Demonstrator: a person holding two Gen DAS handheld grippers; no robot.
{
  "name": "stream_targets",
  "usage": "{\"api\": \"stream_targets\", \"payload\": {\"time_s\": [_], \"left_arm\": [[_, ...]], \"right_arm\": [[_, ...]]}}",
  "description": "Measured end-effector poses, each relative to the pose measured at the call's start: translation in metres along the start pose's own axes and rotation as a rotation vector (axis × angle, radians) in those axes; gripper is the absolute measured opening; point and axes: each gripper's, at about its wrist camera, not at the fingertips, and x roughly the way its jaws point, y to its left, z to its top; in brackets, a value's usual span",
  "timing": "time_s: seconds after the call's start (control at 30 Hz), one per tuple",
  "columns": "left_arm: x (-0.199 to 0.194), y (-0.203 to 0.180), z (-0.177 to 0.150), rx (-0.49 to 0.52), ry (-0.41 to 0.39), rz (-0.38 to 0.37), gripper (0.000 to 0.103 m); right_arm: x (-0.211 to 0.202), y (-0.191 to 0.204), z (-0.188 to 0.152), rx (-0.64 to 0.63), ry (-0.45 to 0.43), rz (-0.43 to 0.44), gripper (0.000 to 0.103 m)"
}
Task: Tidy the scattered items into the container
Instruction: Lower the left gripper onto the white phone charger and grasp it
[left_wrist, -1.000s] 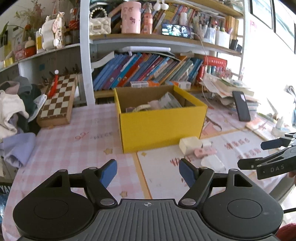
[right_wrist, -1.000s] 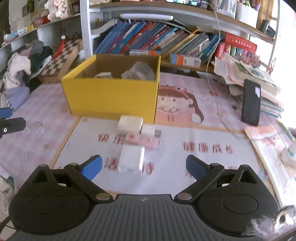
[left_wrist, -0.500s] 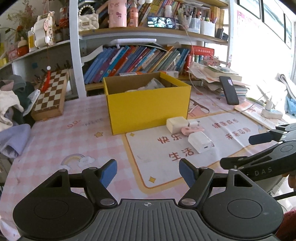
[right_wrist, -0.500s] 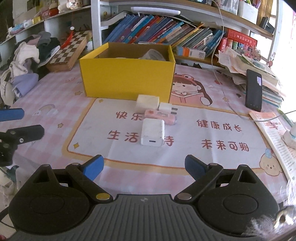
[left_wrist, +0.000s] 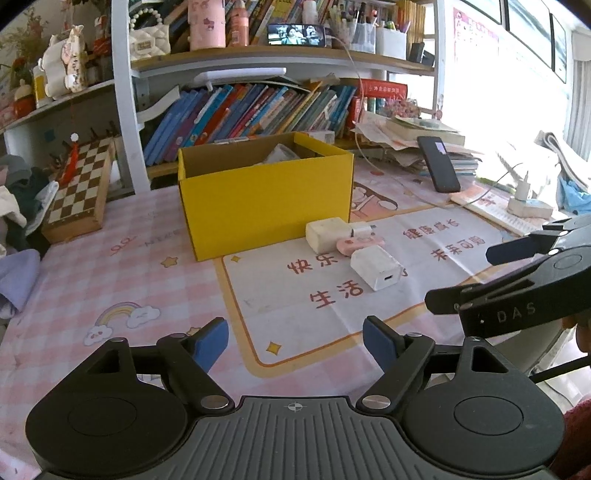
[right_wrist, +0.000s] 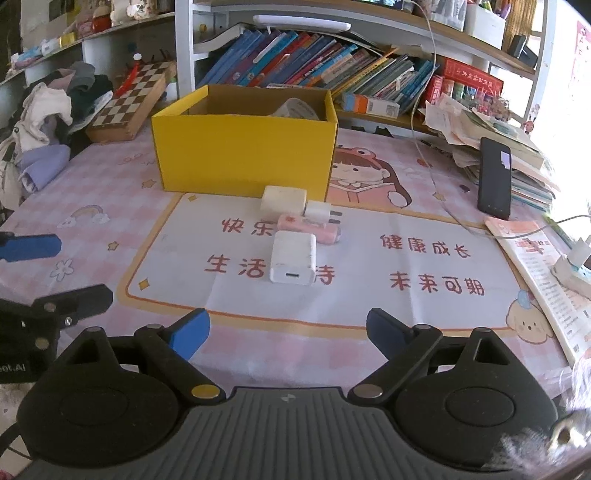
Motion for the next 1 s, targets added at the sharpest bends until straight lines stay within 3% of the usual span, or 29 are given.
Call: {"api": "stream_targets", "payload": {"time_s": [0.57,1.0], "left_arm": [[0.065,-0.037,0.033,-0.006,0.075,0.059,0.082],[0.118,-0.071,0.058,-0.017,0.115,0.104,0.082]], "right_arm": [[0.055,-0.052,0.043,-0.090,0.018,0.109,0.092],[0.103,-0.118,0.073,-0.047,0.034,0.161,0.085]]}}
